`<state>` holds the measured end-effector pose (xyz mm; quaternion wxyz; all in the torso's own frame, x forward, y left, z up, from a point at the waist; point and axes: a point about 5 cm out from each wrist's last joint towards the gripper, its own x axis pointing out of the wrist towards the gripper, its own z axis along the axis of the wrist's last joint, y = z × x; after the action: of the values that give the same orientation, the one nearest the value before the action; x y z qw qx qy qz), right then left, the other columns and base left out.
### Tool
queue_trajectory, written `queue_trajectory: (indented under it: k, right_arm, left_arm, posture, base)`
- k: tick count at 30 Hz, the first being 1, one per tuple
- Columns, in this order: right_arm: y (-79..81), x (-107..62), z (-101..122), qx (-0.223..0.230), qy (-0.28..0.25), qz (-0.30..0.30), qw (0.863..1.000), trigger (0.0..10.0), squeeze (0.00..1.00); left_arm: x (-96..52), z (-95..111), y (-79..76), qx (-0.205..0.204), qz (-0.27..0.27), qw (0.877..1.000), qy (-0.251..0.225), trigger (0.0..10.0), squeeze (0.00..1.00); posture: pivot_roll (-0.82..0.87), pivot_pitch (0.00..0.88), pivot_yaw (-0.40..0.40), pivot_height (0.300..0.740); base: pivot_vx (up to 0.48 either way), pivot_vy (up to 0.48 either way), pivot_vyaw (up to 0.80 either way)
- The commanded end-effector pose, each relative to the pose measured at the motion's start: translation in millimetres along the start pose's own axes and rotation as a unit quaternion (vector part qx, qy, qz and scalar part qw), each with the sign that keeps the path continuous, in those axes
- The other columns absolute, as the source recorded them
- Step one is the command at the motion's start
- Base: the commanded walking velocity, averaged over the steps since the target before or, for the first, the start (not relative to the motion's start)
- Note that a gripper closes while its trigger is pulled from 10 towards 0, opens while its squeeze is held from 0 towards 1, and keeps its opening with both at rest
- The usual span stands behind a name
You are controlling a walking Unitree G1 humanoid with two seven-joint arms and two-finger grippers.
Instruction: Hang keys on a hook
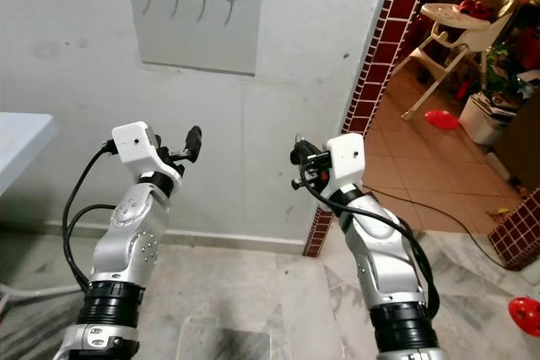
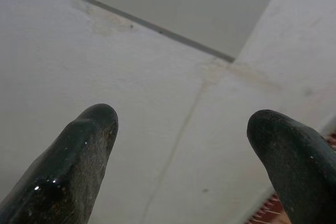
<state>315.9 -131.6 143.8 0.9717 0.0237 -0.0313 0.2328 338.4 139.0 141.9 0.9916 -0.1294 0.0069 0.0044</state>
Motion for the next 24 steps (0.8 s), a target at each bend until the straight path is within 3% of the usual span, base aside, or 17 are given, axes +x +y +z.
queue_trajectory:
  k: [1,10,14,24]
  right_arm:
    - [-7.6,-3.1,5.0,-0.006,-0.005,-0.015,1.000,10.0,0.00]
    - [-27.6,-11.1,2.5,0.015,-0.017,-0.106,0.994,10.0,0.00]
    - [-35.0,-17.6,-0.7,0.032,-0.022,-0.143,0.989,10.0,0.00]
    - [-34.8,-22.8,-5.2,0.041,-0.025,-0.161,0.986,10.0,0.00]
  left_arm:
    - [2.3,0.1,-12.8,0.010,-0.009,1.000,0.001,10.0,0.00]
    - [3.2,4.2,-9.7,0.043,-0.013,0.999,-0.012,10.0,0.00]
    - [3.0,5.7,-8.3,0.037,-0.021,0.999,-0.017,10.0,0.00]
    - [4.2,5.3,-9.6,0.020,-0.037,0.999,-0.011,10.0,0.00]
  posture:
    - [-0.07,0.000,-0.081,0.740]
    - [-0.06,0.013,-0.068,0.740]
    - [-0.07,0.014,-0.048,0.740]
    - [-0.06,0.007,-0.021,0.740]
  base:
    - [0.000,0.000,0.00]
    - [0.000,0.000,0.00]
    - [0.000,0.000,0.00]
    - [0.000,0.000,0.00]
